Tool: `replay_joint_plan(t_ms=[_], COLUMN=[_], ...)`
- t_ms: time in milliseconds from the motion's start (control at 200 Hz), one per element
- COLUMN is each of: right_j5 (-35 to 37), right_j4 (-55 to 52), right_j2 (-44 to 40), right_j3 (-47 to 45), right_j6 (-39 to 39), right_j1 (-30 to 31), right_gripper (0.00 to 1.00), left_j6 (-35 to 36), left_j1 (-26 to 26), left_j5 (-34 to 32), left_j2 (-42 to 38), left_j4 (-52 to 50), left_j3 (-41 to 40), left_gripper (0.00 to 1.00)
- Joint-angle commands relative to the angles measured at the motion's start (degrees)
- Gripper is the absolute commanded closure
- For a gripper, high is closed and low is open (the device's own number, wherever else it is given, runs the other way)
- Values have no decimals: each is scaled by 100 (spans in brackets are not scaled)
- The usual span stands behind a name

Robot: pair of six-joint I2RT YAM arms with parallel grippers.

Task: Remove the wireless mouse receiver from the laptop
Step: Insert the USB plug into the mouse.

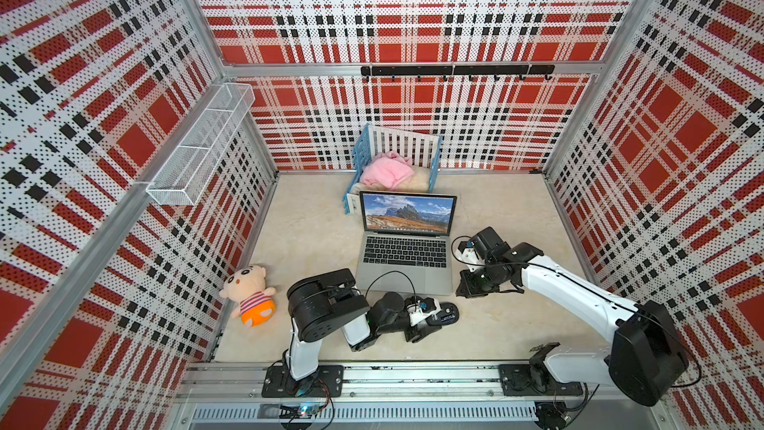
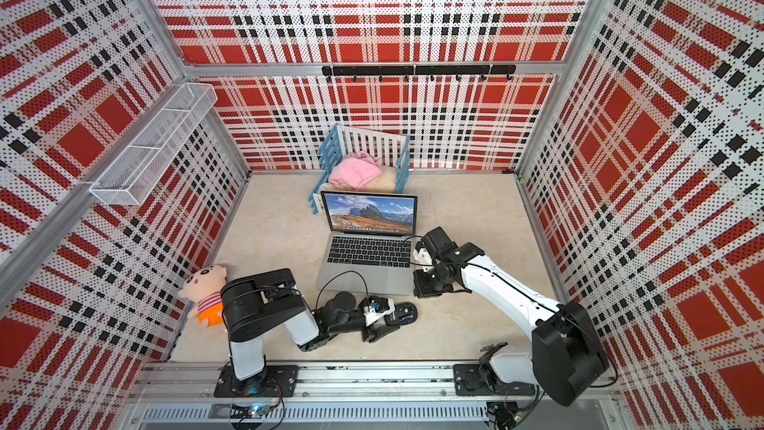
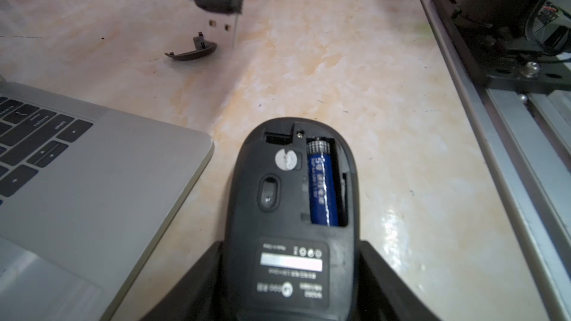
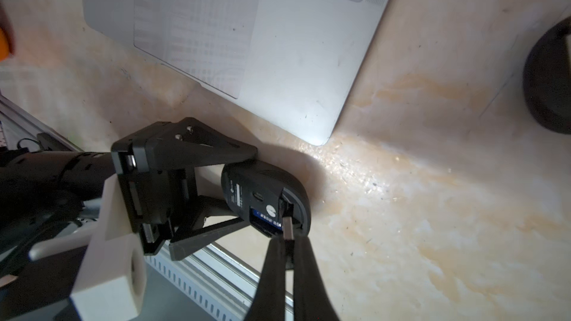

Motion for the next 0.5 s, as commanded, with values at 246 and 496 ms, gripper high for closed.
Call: replay_joint_plan(t_ms=[246,496], right_j5=[-48,-66], right_j4=[-795,-658], right_j2=[489,704], right_j3=[493,466], right_j6=[-85,-61], right_j1=[171,268], right_gripper=[100,100], left_j6=[-54,-53], left_j1=[23,33], left_j5=[47,163], left_j2=[465,574], left_j4=[-185,-158], left_j3=[-18,124], left_gripper=[35,33])
